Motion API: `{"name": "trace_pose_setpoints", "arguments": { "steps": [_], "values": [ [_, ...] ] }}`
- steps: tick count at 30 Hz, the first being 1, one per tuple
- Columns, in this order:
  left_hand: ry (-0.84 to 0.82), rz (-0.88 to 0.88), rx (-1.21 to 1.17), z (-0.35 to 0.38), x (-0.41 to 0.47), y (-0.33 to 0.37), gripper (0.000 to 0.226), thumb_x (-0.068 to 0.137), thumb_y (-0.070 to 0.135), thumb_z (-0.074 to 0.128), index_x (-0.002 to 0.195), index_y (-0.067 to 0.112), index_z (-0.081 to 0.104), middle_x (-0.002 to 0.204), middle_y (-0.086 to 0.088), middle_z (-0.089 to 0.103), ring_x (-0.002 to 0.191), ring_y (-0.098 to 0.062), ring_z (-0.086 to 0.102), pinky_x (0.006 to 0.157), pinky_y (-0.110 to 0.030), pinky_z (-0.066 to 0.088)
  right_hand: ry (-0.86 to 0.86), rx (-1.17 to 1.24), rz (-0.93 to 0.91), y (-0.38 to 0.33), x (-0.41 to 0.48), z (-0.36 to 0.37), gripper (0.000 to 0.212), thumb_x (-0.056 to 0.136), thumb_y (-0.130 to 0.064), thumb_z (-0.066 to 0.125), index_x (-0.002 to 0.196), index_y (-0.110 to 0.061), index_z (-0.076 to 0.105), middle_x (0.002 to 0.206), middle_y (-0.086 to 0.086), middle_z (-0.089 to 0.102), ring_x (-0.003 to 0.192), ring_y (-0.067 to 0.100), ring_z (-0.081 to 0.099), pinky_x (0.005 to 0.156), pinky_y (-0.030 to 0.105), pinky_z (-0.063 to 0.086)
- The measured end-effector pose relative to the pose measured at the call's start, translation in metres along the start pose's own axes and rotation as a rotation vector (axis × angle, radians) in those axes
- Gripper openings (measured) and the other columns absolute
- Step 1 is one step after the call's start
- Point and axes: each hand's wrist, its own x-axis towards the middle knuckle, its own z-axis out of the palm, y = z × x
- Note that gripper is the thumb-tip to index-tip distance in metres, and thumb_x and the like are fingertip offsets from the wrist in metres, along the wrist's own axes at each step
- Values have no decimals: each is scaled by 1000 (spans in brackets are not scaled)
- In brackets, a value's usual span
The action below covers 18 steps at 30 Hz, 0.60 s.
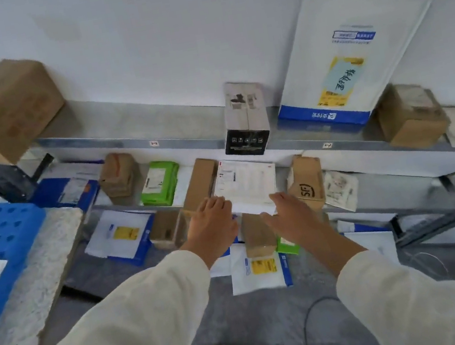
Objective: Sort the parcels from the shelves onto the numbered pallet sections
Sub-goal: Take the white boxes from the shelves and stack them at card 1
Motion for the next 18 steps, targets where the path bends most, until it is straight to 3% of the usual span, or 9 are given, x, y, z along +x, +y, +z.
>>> {"name": "trace_pose_setpoints", "arguments": {
  "steps": [4,8,14,18],
  "values": [
    [-20,25,42,41,54,-32,44,96,37,45,131,11,47,134,-5,50,126,-22,43,111,-32,27,-53,9,49,3,57,25,55,97,-46,44,143,-16,36,146,4,42,132,24,43,105,38,38],
    [-84,34,83,92,106,-59,39,98,32,42,130,10,46,133,-5,52,123,-21,47,108,-33,32,-109,16,108,22,111,61,53,101,-36,41,148,-14,30,152,5,35,139,24,36,112,39,33],
    [-160,-50,56,182,166,-77,37,99,31,41,129,10,45,134,-5,49,126,-22,44,103,-32,36,-163,65,231,69,193,122,51,100,-34,40,146,-13,32,149,6,36,132,25,41,104,36,38],
    [-175,-119,8,222,194,-75,44,100,36,38,131,5,43,134,-9,47,125,-24,44,101,-34,40,-160,50,305,79,242,158,41,99,-32,39,132,-7,42,129,11,46,116,28,49,96,37,44]
  ]
}}
